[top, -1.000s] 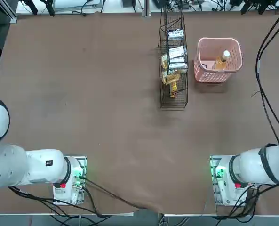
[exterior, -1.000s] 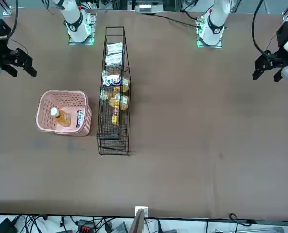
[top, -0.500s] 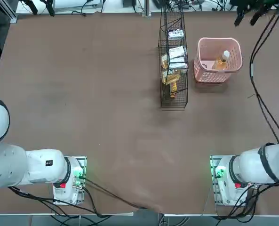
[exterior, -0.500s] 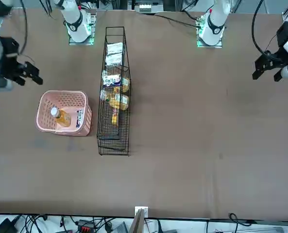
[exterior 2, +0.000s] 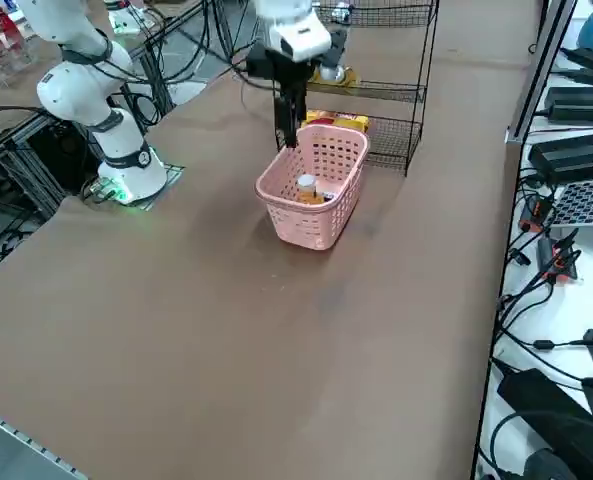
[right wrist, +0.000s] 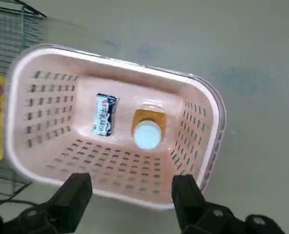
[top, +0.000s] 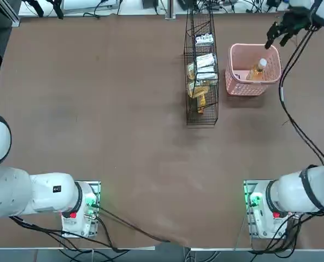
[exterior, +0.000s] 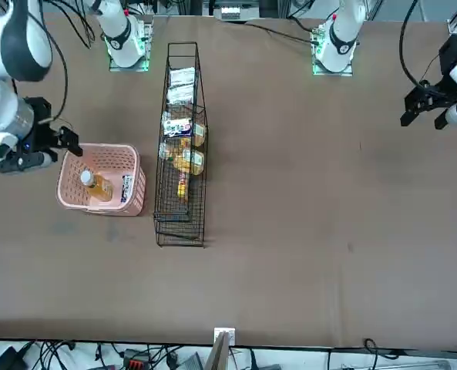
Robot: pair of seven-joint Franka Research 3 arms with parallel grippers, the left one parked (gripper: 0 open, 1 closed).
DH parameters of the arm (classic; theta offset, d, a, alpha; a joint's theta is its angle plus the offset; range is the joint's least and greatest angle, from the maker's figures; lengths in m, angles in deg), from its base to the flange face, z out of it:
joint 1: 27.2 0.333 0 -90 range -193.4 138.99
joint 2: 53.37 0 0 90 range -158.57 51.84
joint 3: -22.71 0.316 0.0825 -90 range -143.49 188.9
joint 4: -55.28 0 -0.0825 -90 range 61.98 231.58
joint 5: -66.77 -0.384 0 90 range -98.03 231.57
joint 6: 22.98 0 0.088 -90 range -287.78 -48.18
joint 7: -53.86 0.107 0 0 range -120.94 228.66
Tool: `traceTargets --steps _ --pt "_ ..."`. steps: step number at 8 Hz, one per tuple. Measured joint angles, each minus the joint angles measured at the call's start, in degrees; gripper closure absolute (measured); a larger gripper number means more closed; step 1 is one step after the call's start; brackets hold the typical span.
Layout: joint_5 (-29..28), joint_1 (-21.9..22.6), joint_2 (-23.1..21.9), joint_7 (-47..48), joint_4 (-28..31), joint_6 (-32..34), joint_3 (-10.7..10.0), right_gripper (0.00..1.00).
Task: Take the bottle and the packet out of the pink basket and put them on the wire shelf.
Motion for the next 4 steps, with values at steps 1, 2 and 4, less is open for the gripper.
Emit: traceTargets --steps 1,2,4 --pt "0.00 -0.04 0.32 -0.69 2.03 -2.84 -0.14 0.00" --pt "0.00 -0.02 0.79 -0.86 3.54 -5.12 -0.14 0.00" --pt "0.01 -0.01 2.11 -3.37 5.34 -9.04 -0.14 0.06"
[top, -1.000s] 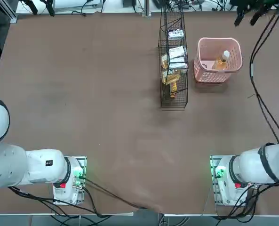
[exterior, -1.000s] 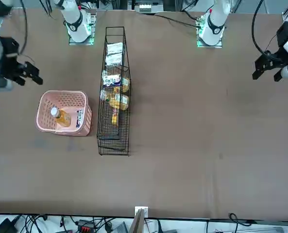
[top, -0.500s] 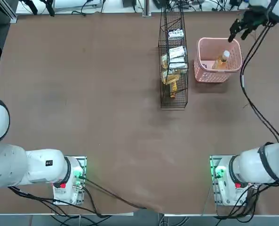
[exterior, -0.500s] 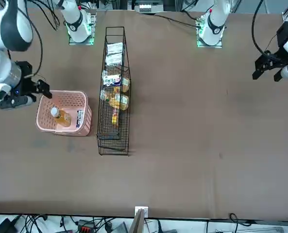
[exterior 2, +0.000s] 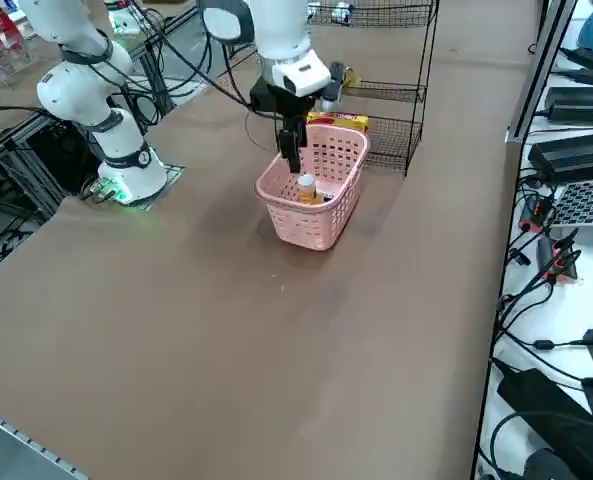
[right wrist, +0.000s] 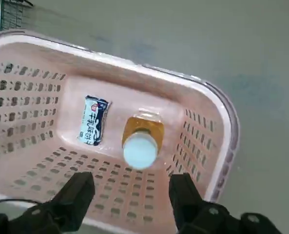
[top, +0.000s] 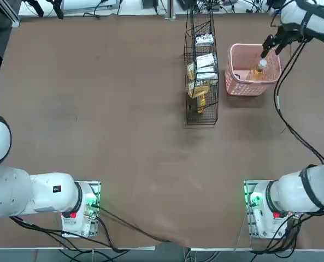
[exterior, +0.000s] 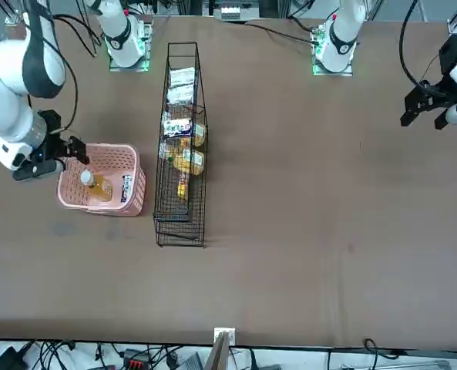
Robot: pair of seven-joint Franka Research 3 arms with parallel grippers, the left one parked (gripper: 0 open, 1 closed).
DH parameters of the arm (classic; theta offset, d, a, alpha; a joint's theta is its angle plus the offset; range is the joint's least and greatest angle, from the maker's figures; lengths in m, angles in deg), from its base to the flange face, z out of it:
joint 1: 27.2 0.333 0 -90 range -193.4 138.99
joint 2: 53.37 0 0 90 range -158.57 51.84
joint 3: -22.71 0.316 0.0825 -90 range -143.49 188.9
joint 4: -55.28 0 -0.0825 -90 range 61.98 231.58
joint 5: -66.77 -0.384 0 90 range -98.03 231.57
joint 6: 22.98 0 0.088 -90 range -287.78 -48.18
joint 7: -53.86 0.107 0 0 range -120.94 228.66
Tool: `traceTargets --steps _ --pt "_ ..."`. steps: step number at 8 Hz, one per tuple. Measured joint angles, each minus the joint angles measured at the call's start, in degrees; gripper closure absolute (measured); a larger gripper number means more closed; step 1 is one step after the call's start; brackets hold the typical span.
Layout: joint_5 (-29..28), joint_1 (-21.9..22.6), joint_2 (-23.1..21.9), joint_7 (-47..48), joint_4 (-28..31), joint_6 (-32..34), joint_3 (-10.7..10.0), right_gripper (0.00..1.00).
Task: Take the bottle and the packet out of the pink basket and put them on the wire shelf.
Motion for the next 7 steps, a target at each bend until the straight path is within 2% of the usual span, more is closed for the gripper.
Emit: traceTargets --steps 2,7 --pt "0.00 0.01 1.66 -0.91 0.77 -3.57 0.00 0.09" --pt "-0.18 0.01 7.33 1.12 0.95 -9.61 0.00 0.09"
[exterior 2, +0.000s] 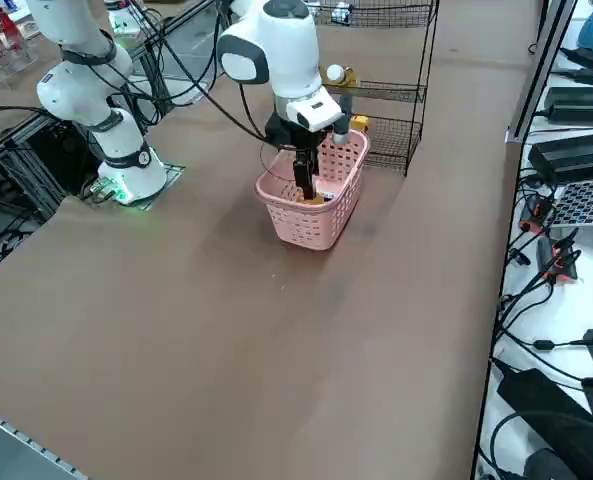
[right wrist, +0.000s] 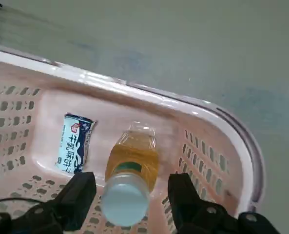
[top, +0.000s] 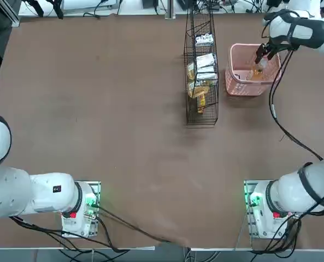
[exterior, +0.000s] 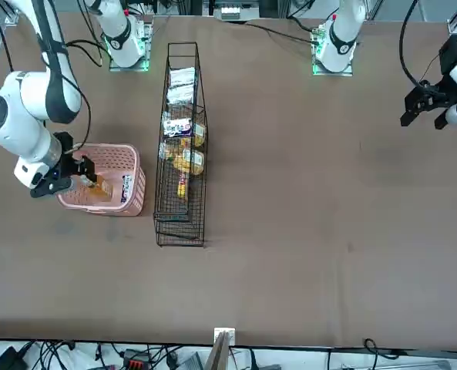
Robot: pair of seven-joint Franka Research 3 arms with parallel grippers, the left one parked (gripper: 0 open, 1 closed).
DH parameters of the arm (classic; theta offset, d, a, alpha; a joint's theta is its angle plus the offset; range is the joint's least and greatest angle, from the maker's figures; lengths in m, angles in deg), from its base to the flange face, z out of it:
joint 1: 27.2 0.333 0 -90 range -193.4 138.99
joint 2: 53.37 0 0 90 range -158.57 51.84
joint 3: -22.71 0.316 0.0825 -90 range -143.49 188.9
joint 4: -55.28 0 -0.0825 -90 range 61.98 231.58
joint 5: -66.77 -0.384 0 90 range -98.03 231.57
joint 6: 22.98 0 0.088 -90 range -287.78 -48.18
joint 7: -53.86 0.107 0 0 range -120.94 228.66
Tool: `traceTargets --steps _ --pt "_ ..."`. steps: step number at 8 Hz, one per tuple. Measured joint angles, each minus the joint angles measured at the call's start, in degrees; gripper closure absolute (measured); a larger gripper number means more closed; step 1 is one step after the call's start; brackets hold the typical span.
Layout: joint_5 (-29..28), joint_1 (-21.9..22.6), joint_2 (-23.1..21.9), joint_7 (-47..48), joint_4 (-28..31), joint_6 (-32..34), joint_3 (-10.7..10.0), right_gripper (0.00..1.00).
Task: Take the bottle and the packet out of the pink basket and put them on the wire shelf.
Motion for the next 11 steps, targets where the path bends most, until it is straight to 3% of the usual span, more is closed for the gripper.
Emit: traceTargets --steps 11 --pt "-0.14 0.00 1.21 4.86 1.73 -0.52 0.00 0.11"
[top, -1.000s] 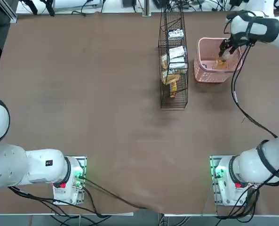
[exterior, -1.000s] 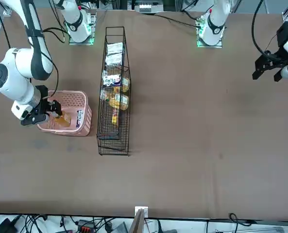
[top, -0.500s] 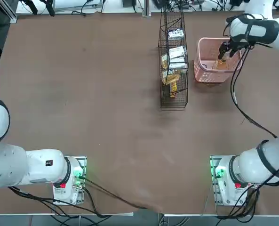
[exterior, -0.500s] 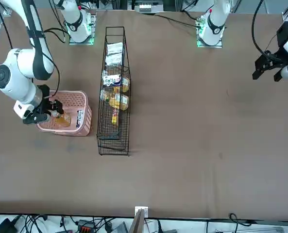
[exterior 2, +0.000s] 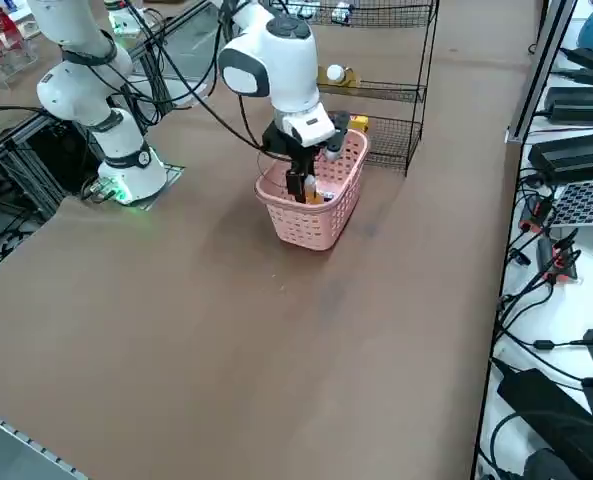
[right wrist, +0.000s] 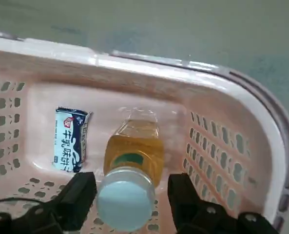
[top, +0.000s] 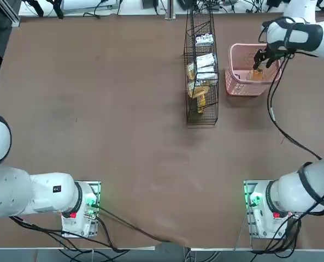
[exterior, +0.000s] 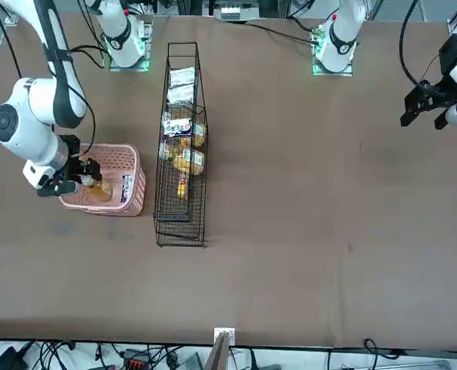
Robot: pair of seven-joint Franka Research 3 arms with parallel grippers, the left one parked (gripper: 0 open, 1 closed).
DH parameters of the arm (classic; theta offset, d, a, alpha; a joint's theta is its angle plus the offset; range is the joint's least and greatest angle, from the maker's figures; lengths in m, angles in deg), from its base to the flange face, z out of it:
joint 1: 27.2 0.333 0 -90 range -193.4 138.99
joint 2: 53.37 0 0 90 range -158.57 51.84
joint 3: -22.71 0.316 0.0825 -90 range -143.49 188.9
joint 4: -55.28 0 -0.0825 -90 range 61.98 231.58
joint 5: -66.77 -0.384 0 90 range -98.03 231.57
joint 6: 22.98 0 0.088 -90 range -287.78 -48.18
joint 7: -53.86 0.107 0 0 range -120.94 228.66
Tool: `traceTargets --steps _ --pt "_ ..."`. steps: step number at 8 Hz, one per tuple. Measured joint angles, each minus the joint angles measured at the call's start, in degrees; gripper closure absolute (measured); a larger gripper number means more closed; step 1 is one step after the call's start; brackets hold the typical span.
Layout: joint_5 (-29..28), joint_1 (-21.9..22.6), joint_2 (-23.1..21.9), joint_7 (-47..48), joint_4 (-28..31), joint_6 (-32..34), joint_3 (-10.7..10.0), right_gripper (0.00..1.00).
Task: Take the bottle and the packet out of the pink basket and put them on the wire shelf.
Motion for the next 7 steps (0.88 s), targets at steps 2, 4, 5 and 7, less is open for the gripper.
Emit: traceTargets --steps 2,4,5,7 --pt "-0.01 0.00 0.71 0.21 0.00 -0.52 0.00 0.13" --pt "-0.01 0.00 0.81 0.41 0.00 -0.62 0.00 0.17" --pt "-0.02 0.00 0.81 0.45 0.00 -0.62 0.00 0.17" --pt "-0.02 0.00 0.82 0.54 0.00 -0.62 0.00 0.23"
